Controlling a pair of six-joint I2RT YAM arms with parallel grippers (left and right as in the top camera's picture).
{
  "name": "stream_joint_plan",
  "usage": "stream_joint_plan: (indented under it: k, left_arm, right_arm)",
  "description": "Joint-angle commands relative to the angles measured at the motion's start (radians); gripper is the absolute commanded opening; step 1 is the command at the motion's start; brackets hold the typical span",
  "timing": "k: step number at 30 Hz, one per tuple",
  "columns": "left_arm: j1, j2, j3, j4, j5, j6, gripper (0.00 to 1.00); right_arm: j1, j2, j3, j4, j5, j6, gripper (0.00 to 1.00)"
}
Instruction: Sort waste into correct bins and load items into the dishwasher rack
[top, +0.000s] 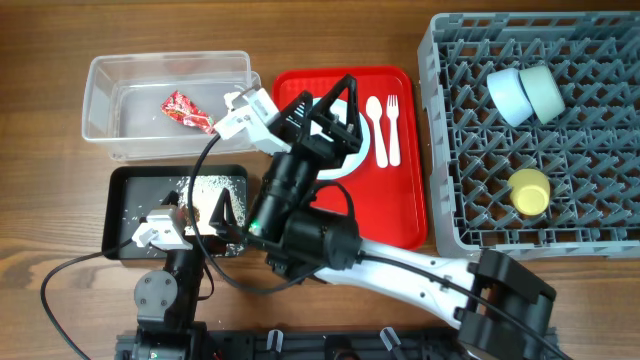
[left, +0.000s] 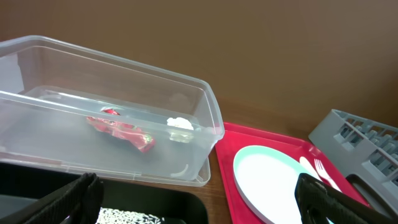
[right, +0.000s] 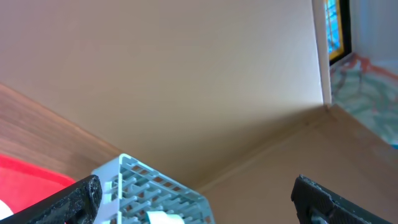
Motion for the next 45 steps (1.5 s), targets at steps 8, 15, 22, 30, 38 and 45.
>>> stream_joint_plan:
  k: [8,15,22,30,38,45]
  left_arm:
    - [0.008,-0.007,-0.001,-0.006,0.009,0.013,1.0]
    - [0.008,-0.007,-0.001,-0.006,0.009,0.013,1.0]
    - [0.008,-0.007,-0.001,-0.006,0.009,0.013,1.0]
    - [0.008,-0.007,-0.001,-0.006,0.009,0.013,1.0]
    - [0.008,-0.007,-0.001,-0.006,0.009,0.013,1.0]
    - [0.008,-0.007,-0.001,-0.006,0.009,0.013,1.0]
  right_arm:
    - [0.121,-0.258,0.011,-0.3,0.008,-0.085,1.0]
    - [0.164,-0.296,0.011,-0.74,0.006,-0.085,1.0]
    - [0.163,-0.282,0.011,-0.831,0.006,-0.085,0.97]
    - [0.177,-0.283,0.011,-0.866,0.007,-0.008,1.0]
    - [0.177,-0.286,0.011,-0.841,-0.046,-0.059,0.98]
    - [0.177,-0.283,0.011,-0.817,-0.288,-0.085,1.0]
